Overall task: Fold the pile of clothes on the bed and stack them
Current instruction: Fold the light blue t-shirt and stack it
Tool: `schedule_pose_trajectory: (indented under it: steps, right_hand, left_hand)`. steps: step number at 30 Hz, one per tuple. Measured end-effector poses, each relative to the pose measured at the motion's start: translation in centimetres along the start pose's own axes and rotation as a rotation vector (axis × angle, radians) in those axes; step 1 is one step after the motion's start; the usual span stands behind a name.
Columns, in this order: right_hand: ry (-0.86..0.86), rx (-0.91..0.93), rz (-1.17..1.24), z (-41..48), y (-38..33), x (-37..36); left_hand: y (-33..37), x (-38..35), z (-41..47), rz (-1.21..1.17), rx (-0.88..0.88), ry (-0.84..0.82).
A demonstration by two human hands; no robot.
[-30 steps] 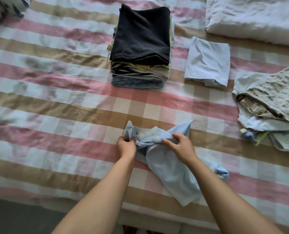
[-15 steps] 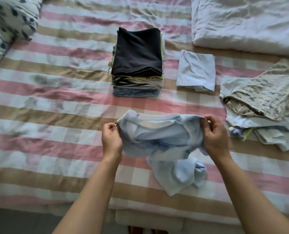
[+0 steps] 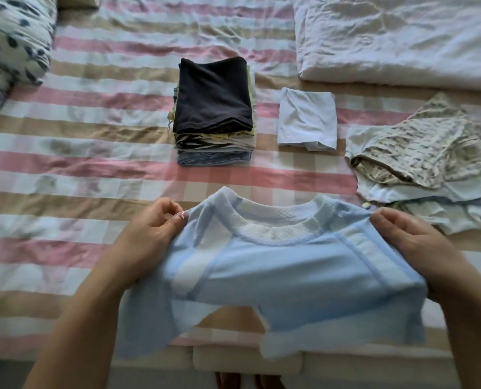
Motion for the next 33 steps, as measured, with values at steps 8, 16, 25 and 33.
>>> schedule_pose_trajectory:
  steps: [8, 16, 25, 33]
  right_hand:
    - [0.154, 0.15, -0.618, 8.6, 9.6, 1.2]
    - [0.214, 0.008, -0.526, 12.7, 17.8, 2.9]
    - [0.313, 0.154, -0.746, 15.5, 16.5, 5.6]
    - [0.429, 0.15, -0.808, 23.4, 16.0, 8.1]
  left_hand:
    - [-5.7, -5.0, 10.1, 0.201, -0.035, 0.261]
    - [-8.8, -7.7, 17.0, 0.167, 0.028, 0.236]
    - [-6.6, -7.7, 20.4, 0.256, -0.104, 0.334]
    - [-2.3, -6.6, 26.2, 0.444, -0.202, 0.601]
Point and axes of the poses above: each hand's wrist, its own z-axis towards the middle knuckle, its own x-axis out of the back of the hand, y = z × x, the point moved 9 cm from there along z, towards the middle knuckle, and after that the axes turned 15 degrees about x, right-handed, at the moved point
